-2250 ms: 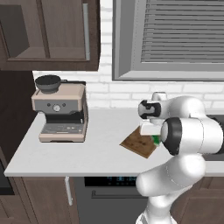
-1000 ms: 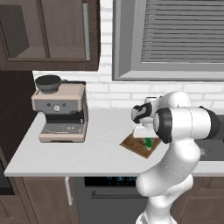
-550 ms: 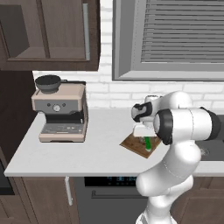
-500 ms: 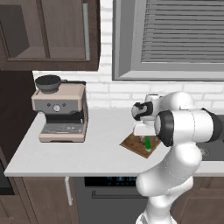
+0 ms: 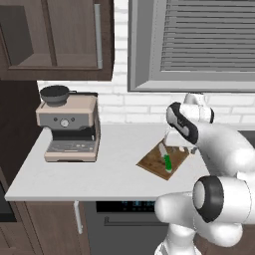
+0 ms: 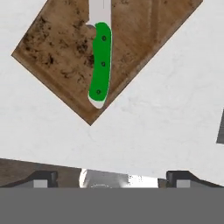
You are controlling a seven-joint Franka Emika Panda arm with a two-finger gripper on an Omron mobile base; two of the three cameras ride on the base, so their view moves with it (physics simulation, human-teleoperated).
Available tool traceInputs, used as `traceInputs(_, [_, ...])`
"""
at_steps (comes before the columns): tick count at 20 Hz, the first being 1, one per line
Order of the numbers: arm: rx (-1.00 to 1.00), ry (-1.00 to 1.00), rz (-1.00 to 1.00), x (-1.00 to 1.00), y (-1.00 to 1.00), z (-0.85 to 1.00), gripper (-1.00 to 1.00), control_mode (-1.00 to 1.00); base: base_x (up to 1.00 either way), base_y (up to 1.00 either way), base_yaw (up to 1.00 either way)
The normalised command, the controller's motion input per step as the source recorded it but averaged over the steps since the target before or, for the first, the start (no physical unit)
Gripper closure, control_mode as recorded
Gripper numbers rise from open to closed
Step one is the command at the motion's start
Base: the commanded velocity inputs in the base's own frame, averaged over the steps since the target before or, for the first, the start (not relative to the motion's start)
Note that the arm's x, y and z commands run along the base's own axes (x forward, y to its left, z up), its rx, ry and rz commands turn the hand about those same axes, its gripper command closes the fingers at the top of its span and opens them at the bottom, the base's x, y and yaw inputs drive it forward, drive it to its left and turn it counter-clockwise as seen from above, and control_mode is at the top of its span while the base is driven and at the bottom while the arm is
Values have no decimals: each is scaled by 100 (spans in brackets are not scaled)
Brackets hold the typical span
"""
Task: Pick up the knife from the drawer and place it on the cutting board. Then place the meat from the plate to the cutting board.
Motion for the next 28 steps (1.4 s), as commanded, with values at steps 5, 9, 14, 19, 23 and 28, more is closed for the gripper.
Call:
traceInputs(5, [0, -6, 1, -99, 2, 91, -100, -100, 0, 0, 0])
traceInputs(9, [-2, -13, 1, -80, 13, 83, -100, -100, 0, 0, 0])
traceInputs(14, [-2, -18, 0, -36, 6, 47, -100, -100, 0, 0, 0])
traceInputs(19, [0, -6, 3, -12, 2, 0, -100, -100, 0, 0, 0])
traceInputs(23, [0, 0, 0, 0, 0, 0, -100, -100, 0, 0, 0])
traceInputs(28, [0, 0, 0, -1, 0, 0, -100, -100, 0, 0, 0])
